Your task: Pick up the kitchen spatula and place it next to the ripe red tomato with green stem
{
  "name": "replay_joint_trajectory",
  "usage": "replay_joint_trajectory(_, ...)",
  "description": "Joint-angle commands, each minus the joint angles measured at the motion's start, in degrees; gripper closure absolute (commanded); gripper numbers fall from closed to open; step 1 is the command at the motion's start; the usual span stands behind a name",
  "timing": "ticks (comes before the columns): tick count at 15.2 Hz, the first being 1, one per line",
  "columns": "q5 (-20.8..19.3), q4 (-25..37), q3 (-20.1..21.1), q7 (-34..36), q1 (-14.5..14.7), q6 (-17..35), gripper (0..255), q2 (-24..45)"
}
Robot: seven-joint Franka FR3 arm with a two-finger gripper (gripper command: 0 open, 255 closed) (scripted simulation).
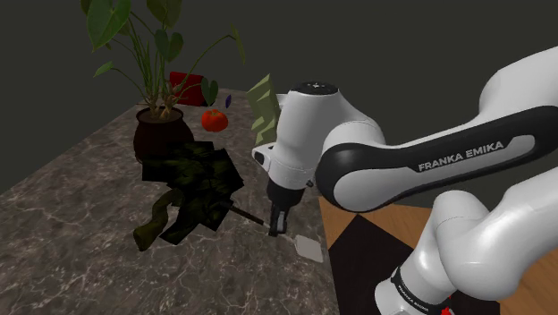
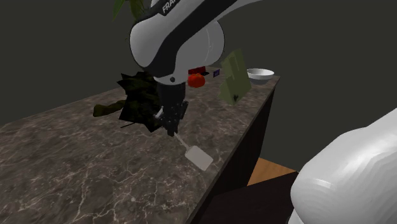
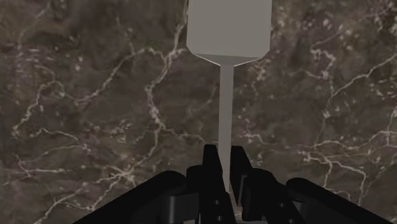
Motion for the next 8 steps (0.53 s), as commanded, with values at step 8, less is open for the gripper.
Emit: replay_joint_trajectory(8, -0.4, 4.9, -1.1, 0.0, 0.0, -7.8, 255, -3.0)
